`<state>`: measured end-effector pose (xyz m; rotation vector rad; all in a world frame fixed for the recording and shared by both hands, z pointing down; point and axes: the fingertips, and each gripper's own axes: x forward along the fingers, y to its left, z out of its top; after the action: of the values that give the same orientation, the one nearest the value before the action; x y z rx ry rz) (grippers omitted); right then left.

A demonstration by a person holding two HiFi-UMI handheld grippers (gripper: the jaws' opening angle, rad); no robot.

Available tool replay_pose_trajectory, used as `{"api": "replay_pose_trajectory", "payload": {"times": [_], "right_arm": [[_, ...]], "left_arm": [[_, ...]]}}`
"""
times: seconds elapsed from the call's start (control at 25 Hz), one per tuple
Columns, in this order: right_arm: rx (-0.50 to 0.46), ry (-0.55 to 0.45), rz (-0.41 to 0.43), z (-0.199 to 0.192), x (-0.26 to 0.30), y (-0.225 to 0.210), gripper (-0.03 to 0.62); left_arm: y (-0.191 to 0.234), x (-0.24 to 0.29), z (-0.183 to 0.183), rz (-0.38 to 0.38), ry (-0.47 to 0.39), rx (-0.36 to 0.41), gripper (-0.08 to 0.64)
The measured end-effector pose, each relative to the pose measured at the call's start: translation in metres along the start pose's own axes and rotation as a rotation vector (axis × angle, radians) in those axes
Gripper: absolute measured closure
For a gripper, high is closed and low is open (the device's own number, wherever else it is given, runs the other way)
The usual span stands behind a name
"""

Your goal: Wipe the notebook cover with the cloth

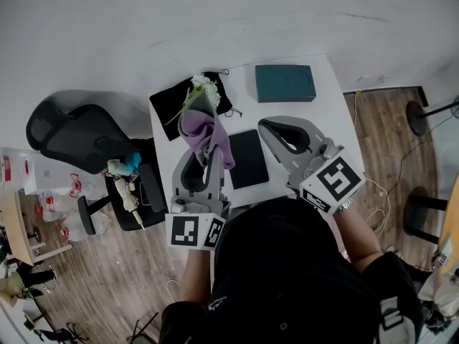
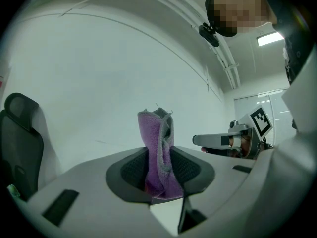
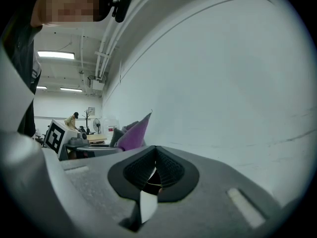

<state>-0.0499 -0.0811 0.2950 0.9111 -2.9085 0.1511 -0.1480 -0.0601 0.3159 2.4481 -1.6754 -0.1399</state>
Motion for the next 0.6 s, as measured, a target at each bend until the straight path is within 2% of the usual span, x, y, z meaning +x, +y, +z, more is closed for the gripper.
{"api": "replay_pose_trajectory", "payload": {"times": [0.6], "right_arm": [[0.01, 0.013, -0.006, -0.0047, -0.0026, -0.0033, 0.588]], "left_arm": [[-0.0003, -0.0035, -0.0028, 0.007, 0.003, -0.002, 0.434]]}}
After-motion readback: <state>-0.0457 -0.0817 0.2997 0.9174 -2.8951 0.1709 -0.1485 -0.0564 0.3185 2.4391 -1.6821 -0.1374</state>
